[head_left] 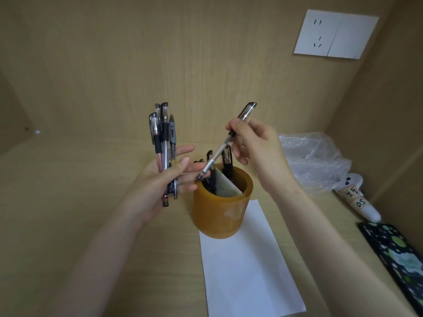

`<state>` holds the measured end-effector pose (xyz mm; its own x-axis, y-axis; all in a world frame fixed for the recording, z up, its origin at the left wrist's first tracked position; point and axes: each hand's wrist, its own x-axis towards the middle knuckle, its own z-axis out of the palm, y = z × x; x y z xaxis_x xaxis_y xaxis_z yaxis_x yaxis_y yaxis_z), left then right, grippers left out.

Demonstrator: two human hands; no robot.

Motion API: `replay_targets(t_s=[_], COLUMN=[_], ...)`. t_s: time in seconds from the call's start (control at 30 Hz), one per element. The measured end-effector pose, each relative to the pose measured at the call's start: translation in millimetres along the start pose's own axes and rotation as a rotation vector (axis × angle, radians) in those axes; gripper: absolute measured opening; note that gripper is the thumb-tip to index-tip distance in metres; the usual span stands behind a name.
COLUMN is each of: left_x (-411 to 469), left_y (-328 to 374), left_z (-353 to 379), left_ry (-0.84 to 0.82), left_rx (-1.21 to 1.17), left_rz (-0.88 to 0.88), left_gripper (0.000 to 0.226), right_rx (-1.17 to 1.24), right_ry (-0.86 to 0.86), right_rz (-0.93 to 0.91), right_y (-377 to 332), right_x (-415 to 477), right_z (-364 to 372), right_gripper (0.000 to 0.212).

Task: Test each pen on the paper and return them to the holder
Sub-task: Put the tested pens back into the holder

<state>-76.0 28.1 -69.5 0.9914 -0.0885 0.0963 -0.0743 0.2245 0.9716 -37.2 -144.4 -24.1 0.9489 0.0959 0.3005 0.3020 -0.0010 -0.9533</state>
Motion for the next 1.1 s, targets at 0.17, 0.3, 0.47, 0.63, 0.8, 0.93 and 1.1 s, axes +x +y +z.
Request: replay_targets(t_s=[0.17,0.3,0.47,0.63,0.8,0.93,1.1], left_x=[4.2,4.5,0.8,-4.6,-8.8,-11.8,-12.2], left_y=[-5.8,-4.7,0.4,2.0,4.3,6.4,7.2], left_z=[-1.5,-2.1,2.9,5.5,16.4,20.7,10.7], left_ry=[0.092,0.063,0.014,0.016,-0.081,-0.072,-0.053], left_rx=[0.005,-0.033,-0.163,-0.034,0.019,-0.031,-0.081], left_rz=[-0.005,-0.034,0.025,0.088,0.054,0.025,0.013], left_gripper=[0.036,0.031,0.019,0.014,0.035,0.031,0.028], right_rx=[0.002,-0.320,-0.608,-0.470,-0.272,-0.106,0.056], right_ry=[0.038,-0.105,-0.172,-0.037,-0.145,-0.131,-0.041], right_rz=[-0.011,-0.020,-0.094,-0.096,0.027,0.035,0.015], right_y=[3.8,9.1,8.8,3.7,0.8,1.5,-4.6], right_x=[1.9,-3.1,-8.9,-14.3,-15.4,-14.1,-4.5], right_z=[-2.4,-3.4,-1.3,-2.3,12.7,19.9,1.9], right_gripper=[0.019,0.017,0.022,0.020,0.024,0.023,0.017])
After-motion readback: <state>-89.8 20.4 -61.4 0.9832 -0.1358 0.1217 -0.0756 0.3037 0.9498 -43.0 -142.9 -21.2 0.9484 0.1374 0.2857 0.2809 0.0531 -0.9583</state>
